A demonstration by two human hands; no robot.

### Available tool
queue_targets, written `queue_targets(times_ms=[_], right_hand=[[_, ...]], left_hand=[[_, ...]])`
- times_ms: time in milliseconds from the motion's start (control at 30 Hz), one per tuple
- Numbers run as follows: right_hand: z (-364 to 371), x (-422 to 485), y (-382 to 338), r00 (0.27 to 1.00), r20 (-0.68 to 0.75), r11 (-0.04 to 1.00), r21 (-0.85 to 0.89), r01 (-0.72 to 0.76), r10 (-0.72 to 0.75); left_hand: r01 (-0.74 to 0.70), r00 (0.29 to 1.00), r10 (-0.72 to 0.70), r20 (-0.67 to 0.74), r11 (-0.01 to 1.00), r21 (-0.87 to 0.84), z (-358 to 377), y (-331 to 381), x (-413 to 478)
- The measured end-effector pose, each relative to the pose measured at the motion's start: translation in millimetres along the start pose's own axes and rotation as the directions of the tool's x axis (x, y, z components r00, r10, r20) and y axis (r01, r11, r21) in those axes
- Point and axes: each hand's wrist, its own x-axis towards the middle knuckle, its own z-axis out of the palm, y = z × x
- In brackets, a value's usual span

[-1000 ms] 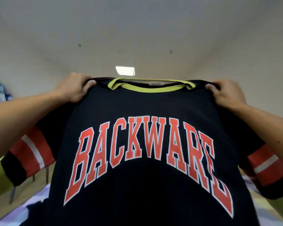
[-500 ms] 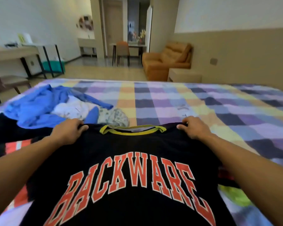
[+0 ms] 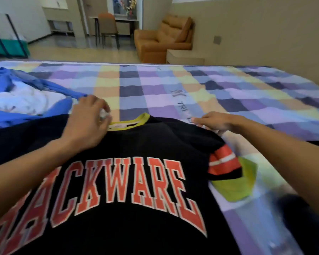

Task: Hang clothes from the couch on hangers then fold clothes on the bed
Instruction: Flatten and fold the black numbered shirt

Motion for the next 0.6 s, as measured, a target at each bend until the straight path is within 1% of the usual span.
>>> queue_targets(times_ms=[67, 133, 167, 200, 233, 267, 333, 400, 433, 500, 533, 567, 600], right_hand=[[-12, -30, 23, 0.981, 0.182, 0.988, 0.125, -0.087, 0.064], [-14, -54, 43, 0.926, 0.375, 0.968, 0.212, -0.135, 0.047], [-13, -63, 52, 0.903, 0.429, 0.960, 0.245, -0.137, 0.019], [-10, -69, 60, 0.896, 0.444, 0.947, 0.292, -0.135, -0.010], [-7, -75, 63, 0.901, 0.432, 0.931, 0.339, -0.133, -0.028], [-5, -78, 67, 0.908, 0.416, 0.915, 0.380, -0.132, -0.042], [-10, -86, 69, 0.940, 0.337, 0.890, 0.442, -0.112, -0.048], [-28, -92, 76, 0.983, 0.181, 0.840, 0.539, -0.067, -0.037], [-39, -93, 80, 0.996, 0.092, 0.798, 0.601, -0.043, -0.016], [-59, -94, 90, 0.995, -0.074, 0.661, 0.750, 0.008, 0.072], [-64, -93, 95, 0.977, -0.166, 0.573, 0.817, 0.060, 0.134], [-64, -95, 97, 0.957, -0.231, 0.488, 0.864, 0.121, 0.173], [-61, -96, 101, 0.949, -0.257, 0.431, 0.888, 0.158, 0.183]], left_hand=[[-0.077, 0.987, 0.106, 0.123, 0.972, -0.220, 18, 55, -4], [-0.074, 0.962, 0.158, 0.223, 0.937, -0.343, 43, 99, -10], [-0.034, 0.953, 0.140, 0.269, 0.930, -0.365, 57, 115, -14], [0.027, 0.945, 0.096, 0.313, 0.929, -0.369, 69, 125, -18], [0.080, 0.938, 0.043, 0.343, 0.938, -0.338, 81, 130, -23], [0.094, 0.939, 0.008, 0.345, 0.955, -0.280, 90, 133, -28], [0.056, 0.951, -0.003, 0.309, 0.985, -0.165, 101, 135, -37], [0.032, 0.954, 0.005, 0.300, 0.992, -0.120, 102, 137, -41], [0.030, 0.950, 0.004, 0.313, 0.994, -0.106, 102, 137, -42], [0.011, 0.936, 0.013, 0.351, 0.998, -0.066, 100, 140, -43], [0.004, 0.929, 0.014, 0.371, 0.999, -0.048, 100, 140, -44], [0.003, 0.922, 0.011, 0.387, 0.999, -0.034, 101, 140, -45], [0.001, 0.916, 0.007, 0.402, 1.000, -0.022, 103, 141, -45]])
